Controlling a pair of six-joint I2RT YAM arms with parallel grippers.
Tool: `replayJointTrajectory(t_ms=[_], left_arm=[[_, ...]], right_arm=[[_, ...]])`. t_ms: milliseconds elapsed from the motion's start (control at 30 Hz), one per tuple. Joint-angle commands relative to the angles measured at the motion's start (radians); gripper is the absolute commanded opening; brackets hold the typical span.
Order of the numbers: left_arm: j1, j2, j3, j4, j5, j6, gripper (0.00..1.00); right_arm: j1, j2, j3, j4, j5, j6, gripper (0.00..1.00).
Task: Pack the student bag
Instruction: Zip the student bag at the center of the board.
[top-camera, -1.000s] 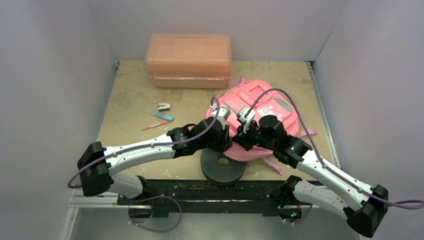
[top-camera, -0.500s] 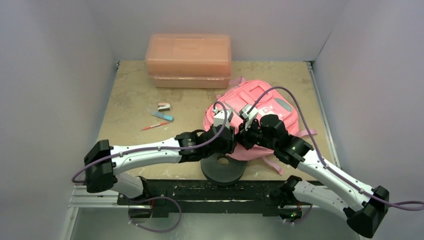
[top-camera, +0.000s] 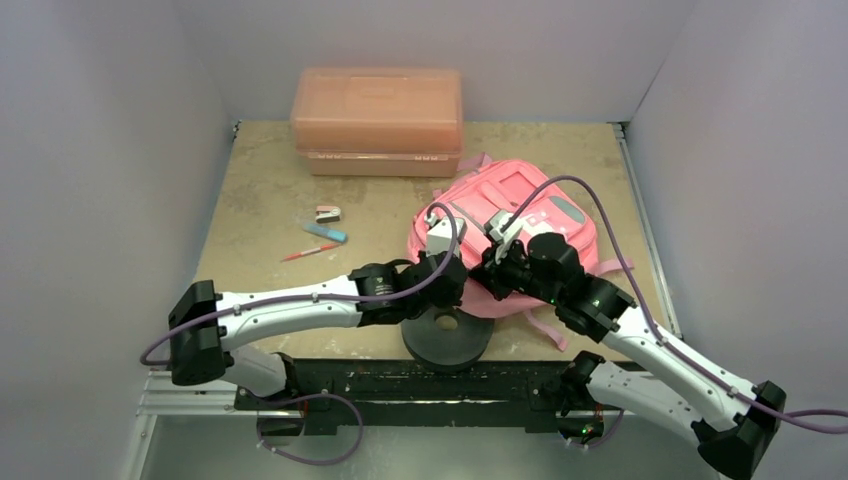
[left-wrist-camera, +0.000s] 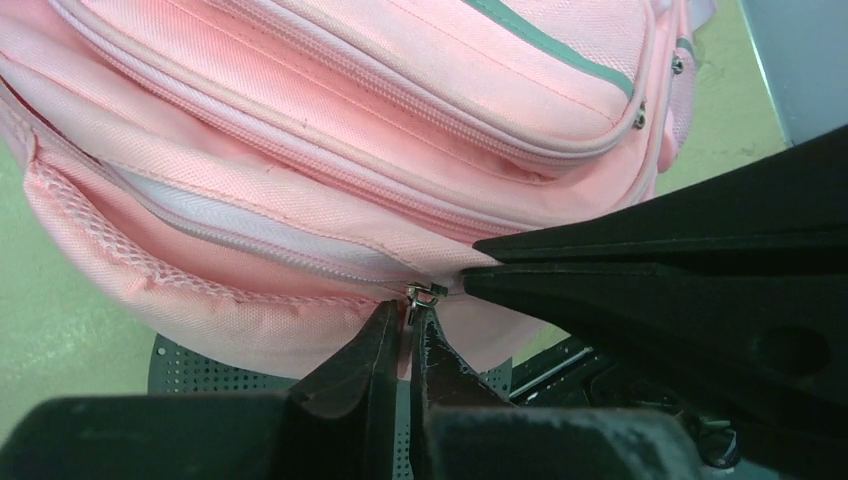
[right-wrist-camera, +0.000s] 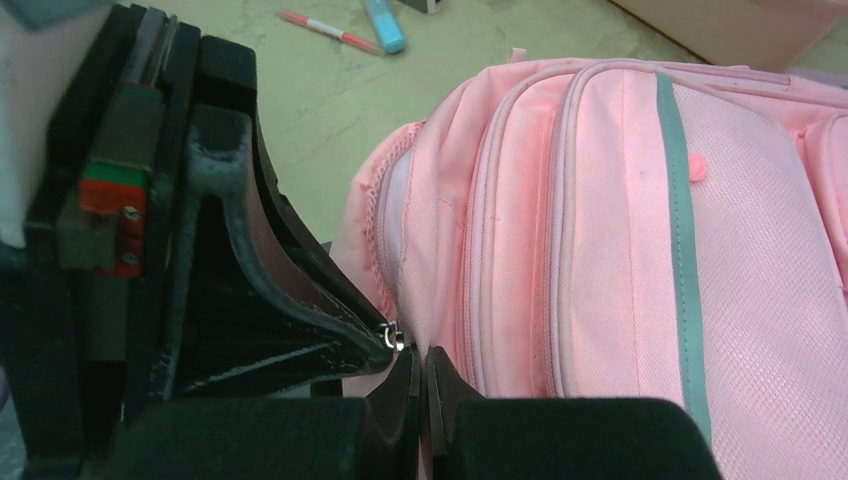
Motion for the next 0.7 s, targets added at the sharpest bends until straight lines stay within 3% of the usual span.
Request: replayJointTrajectory(t_ms=[0,233,467,567,667], left_arm=[[0.008,-0.099,-0.072,-0.088,-0.004,0.116,0.0],[0.196,-0.14,-0.114,-0.041,0.269,0.247,0.0],[0.422,-0.123,-0.074,-0.137,0.304,0.353,0.0],[0.434,-0.133,-0.076,-0.12,0.373,0.408,0.0],[0.434,-0.135,-0.092,-0.067,0.55,0.478,0.0]], right_arm=[[-0.005,-0.088,0.029,0.069,0.092,-0.059,0.0],[-0.006,-0.109,-0.025,0.03,0.133,-0.144,0.0],[-0.006,-0.125,-0.012,-0.009,0.222,-0.175,0.0],[-0.007,-0.12,-0.01,-0.018,0.215,-0.187,0.0],[-0.007,-0.119,-0.01,-0.032,0.215,-0.217,0.0]])
